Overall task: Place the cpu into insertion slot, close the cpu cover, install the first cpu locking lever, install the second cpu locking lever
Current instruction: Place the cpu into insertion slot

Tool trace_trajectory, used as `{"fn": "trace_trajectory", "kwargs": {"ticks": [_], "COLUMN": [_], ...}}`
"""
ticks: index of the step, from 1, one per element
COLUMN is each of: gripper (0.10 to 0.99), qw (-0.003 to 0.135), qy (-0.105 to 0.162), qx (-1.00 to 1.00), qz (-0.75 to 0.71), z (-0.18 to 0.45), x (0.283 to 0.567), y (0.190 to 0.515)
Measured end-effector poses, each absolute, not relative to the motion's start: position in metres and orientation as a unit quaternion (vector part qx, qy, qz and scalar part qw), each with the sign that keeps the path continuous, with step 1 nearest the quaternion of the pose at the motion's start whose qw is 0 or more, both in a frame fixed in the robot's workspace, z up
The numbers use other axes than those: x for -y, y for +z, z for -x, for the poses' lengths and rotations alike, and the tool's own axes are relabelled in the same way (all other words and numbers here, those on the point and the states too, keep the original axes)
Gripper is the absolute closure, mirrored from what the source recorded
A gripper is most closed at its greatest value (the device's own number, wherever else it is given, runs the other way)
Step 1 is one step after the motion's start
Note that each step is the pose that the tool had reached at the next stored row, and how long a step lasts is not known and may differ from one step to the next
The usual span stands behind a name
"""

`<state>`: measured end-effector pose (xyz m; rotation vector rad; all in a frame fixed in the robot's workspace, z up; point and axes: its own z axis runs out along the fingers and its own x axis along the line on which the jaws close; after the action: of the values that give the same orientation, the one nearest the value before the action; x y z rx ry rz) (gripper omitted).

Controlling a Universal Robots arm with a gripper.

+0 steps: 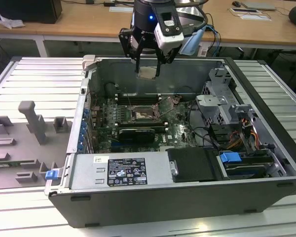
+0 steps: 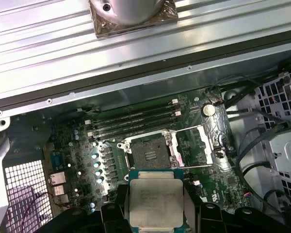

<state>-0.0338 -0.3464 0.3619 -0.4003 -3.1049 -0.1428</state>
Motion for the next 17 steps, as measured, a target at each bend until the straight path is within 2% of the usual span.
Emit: {"fn": "trace_trajectory", "kwargs": {"ticks": [17], "gripper": [0.549], "qw": [-0.002], "qy": [-0.045], "qx": [0.969], "qz": [0.242], "z": [0.0338], "x": [0.3464], "y": [0.361]}}
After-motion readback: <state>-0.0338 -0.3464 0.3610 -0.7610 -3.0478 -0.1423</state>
